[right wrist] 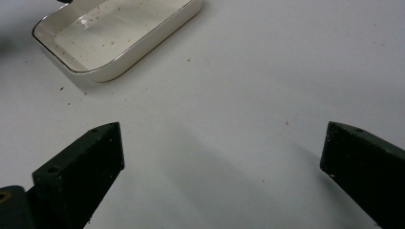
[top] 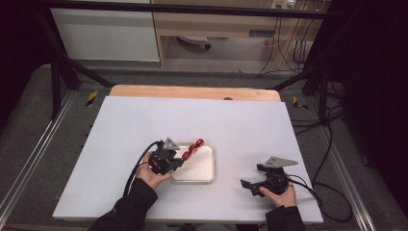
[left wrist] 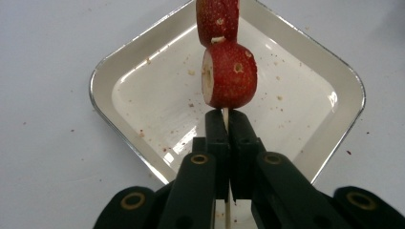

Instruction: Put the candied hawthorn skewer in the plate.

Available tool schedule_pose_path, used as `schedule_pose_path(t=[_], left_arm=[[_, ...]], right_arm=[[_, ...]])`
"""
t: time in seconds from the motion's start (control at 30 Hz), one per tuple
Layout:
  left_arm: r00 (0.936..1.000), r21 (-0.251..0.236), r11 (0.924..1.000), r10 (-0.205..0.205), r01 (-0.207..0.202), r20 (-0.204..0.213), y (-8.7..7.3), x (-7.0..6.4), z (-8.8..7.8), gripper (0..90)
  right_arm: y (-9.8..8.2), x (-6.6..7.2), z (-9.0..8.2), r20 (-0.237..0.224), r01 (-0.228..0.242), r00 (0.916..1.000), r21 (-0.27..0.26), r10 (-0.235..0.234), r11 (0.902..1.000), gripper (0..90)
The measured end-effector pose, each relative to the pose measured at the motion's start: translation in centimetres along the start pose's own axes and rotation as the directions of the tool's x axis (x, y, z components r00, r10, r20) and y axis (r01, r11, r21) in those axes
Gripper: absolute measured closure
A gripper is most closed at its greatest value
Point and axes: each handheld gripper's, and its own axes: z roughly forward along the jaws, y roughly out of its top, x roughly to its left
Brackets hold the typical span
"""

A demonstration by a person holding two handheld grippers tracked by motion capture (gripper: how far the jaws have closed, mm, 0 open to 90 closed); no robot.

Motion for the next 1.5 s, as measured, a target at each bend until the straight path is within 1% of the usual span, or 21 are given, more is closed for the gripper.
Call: schedule_pose_path(t=[0.07,0.3,0.4,0.5,0.6,0.73,0.87,1.03,1.13,1.17,1.27,1.33,1.37,1.43,1.5], left_arm=[[1.0,0.017,0.9999,0.001,-0.001,0.003,0.0,-0.1,0.3,88.0],[0.9999,0.071,0.9973,-0.016,0.016,0.004,-0.1,-0.3,1.1,88.0],[0.9996,0.086,0.9959,-0.028,0.028,0.003,-0.2,-0.4,1.4,88.0],[0.9997,0.095,0.9951,-0.026,0.026,0.001,-0.2,-0.5,1.6,88.0],[0.9997,0.096,0.9951,-0.025,0.025,-0.006,-0.3,-0.6,1.9,88.0],[0.9998,0.09,0.9959,-0.01,0.012,-0.019,-0.3,-0.8,1.9,87.8],[0.9998,0.086,0.9962,-0.003,0.004,-0.019,-0.4,-0.9,1.9,87.0],[0.9998,0.061,0.9982,0.005,-0.004,-0.017,-0.6,-0.7,1.4,84.1],[0.9999,0.037,0.9993,0.008,-0.008,-0.014,-0.7,-0.6,0.8,78.1],[0.9997,0.029,0.9994,0.019,-0.019,-0.013,-0.7,-0.5,0.6,75.4],[0.9992,-0.001,0.9992,0.039,-0.039,-0.01,-0.9,-0.2,-0.2,63.4],[0.999,-0.022,0.9988,0.044,-0.044,0.006,-1.0,0.0,-0.8,54.1],[0.9983,-0.029,0.9981,0.055,-0.055,0.016,-1.2,0.2,-1.1,50.1],[0.9978,-0.048,0.9969,0.064,-0.063,0.017,-1.5,0.4,-1.7,41.3],[0.9968,-0.068,0.9947,0.079,-0.077,0.013,-2.1,0.7,-2.3,34.7]], right_arm=[[0.0,0.0,-0.1,0.0,0.0,1.0,-0.004,0.0,1.0,1.5],[-0.1,0.0,-0.4,-0.003,-0.006,1.0,-0.013,0.006,0.9999,1.5],[-0.1,0.0,-0.4,-0.004,-0.008,1.0,-0.015,0.008,0.9999,1.5],[-0.1,0.0,-0.5,-0.003,-0.006,1.0,-0.017,0.006,0.9998,1.5],[-0.1,0.0,-0.4,-0.003,-0.009,1.0,-0.014,0.009,0.9999,1.5],[-0.1,0.0,-0.4,-0.004,-0.01,0.9999,-0.015,0.01,0.9998,1.5],[-0.1,0.0,-0.4,0.001,-0.01,1.0,-0.015,0.01,0.9998,1.6],[-0.1,0.0,-0.4,0.003,-0.01,0.9999,-0.015,0.01,0.9998,1.5],[-0.1,0.0,-0.4,0.004,-0.01,0.9999,-0.018,0.01,0.9998,1.5],[-0.1,0.0,-0.5,0.004,-0.009,0.9999,-0.017,0.009,0.9998,1.6],[-0.1,0.0,-0.5,0.004,-0.009,1.0,-0.018,0.009,0.9998,1.5],[-0.1,0.0,-0.5,0.004,-0.01,0.9999,-0.019,0.01,0.9998,1.5],[-0.1,0.0,-0.5,0.003,-0.014,0.9999,-0.019,0.014,0.9997,1.5],[-0.1,-0.1,-0.6,0.004,-0.011,0.9999,-0.019,0.011,0.9998,1.5],[-0.1,0.0,-0.6,0.003,-0.011,0.9999,-0.018,0.011,0.9998,1.4]])
